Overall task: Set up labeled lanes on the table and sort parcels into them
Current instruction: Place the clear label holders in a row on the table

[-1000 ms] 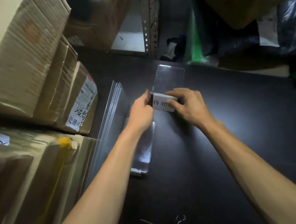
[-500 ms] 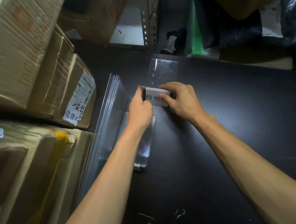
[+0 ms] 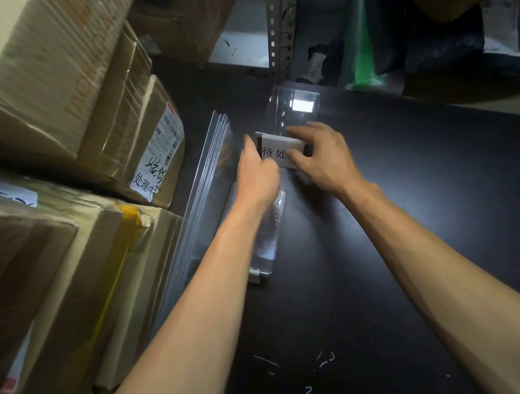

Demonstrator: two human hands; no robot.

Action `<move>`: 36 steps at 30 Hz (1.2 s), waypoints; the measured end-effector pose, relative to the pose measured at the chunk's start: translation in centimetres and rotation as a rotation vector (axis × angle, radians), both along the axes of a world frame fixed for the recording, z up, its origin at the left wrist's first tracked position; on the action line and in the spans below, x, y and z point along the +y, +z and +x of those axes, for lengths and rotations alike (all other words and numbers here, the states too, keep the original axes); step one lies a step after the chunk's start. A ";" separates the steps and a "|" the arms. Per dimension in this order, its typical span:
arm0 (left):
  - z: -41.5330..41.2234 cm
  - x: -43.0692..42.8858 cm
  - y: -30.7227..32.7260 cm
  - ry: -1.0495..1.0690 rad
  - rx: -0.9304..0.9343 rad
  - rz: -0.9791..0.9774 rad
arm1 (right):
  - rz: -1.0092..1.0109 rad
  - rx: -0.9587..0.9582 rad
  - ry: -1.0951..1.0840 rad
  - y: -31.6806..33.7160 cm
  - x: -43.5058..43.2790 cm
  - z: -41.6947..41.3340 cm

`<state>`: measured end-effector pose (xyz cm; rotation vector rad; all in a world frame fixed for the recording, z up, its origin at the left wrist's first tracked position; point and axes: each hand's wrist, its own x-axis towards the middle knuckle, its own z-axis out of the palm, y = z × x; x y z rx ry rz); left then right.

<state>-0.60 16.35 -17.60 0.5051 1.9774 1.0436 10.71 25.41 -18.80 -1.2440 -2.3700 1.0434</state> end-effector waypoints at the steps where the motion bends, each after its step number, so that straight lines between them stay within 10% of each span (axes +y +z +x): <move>1: 0.1 -0.1 0.1 -0.020 0.003 -0.025 | 0.005 0.008 -0.015 0.2 -0.3 0.1; 9: 1.8 -3.1 5.9 -0.131 -0.047 -0.130 | 0.162 0.342 -0.201 3.4 -7.5 2.3; 21: 2.0 -8.0 10.3 -0.110 -0.093 0.053 | -0.126 -0.102 0.390 4.6 -17.4 2.1; 36: 1.1 -8.8 12.1 -0.209 -0.047 0.189 | 0.062 0.162 0.216 6.1 -17.6 4.9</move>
